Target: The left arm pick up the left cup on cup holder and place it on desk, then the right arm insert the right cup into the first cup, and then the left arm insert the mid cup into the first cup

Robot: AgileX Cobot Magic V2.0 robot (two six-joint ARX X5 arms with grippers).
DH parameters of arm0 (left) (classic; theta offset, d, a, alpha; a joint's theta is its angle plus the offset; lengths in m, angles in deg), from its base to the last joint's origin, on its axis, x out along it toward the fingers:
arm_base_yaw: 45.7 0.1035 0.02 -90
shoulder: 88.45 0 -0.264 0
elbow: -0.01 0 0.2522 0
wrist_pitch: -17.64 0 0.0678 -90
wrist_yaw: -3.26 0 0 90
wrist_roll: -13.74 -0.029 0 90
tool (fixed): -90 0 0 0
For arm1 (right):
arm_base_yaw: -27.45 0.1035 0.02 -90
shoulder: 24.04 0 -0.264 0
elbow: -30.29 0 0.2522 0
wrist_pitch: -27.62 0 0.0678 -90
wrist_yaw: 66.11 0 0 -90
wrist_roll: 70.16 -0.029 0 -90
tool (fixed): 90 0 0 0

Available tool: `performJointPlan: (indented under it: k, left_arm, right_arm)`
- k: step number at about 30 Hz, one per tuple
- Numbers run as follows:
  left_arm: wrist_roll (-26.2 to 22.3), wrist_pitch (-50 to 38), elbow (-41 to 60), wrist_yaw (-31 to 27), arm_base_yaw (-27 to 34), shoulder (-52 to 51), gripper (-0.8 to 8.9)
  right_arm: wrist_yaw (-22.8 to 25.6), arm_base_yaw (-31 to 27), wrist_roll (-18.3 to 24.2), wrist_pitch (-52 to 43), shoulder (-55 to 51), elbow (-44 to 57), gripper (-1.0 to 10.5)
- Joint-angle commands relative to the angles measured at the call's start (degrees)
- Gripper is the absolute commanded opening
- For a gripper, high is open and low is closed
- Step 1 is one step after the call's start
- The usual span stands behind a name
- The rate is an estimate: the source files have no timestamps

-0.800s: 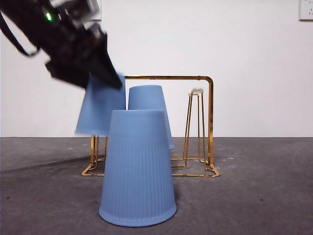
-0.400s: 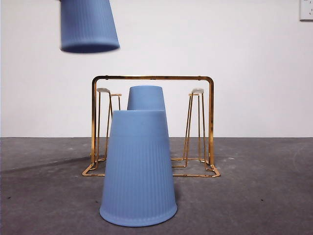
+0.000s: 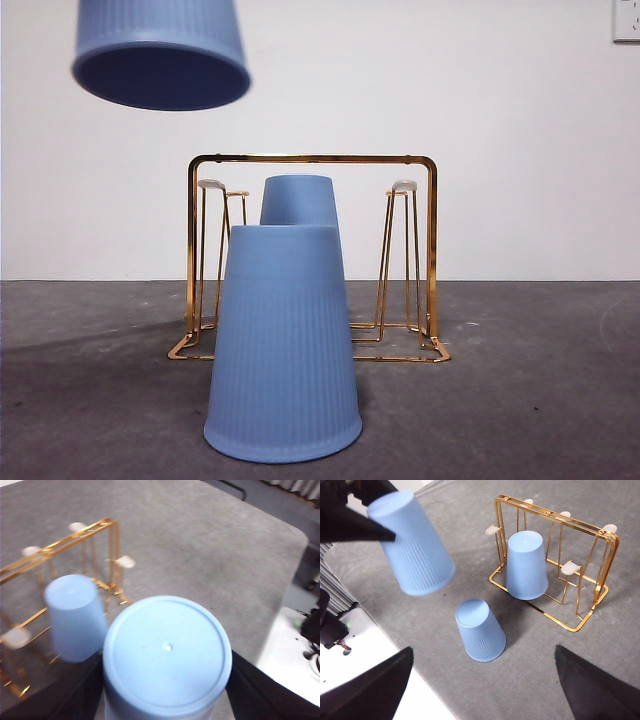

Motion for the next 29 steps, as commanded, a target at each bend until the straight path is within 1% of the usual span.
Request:
performJointPlan:
  k: [1,8,11,19,23,29]
  left_arm:
    - [0.96,-4.26,1.9,0.26,-2.64,1.16,2.77]
    - [2.01,-13.31,6.23,0.15,-5.68,4.2,2.78]
    - [1.88,-14.8,7.13,-1.9,-6.29,6.62,2.78]
    - [1.75,-18.29,7.43,-1.95,-7.76,13.44,2.78]
    - [0.79,-19.45,7.74,-2.01,-8.46,16.09,2.78]
    - [-1.64,-19.45,7.76,-4.79,-9.55,19.3,2.78]
  right_arm:
    - [0.09,0.57,-1.01,-0.39,0.31,-0.92,4.5]
    - [0.11,0.57,-1.73,-0.39,0.31,-0.92,4.5]
    - [0.11,0.57,-2.08,-0.55,0.31,-0.92,4.5]
    - [0.35,0.57,-2.23,-0.57,0.31,-0.92,4.5]
    - [0.55,0.57,-2.34,-0.57,0.33,-0.92,4.5]
    - [0.55,0.57,-2.97,-0.57,0.33,-0.92,4.5]
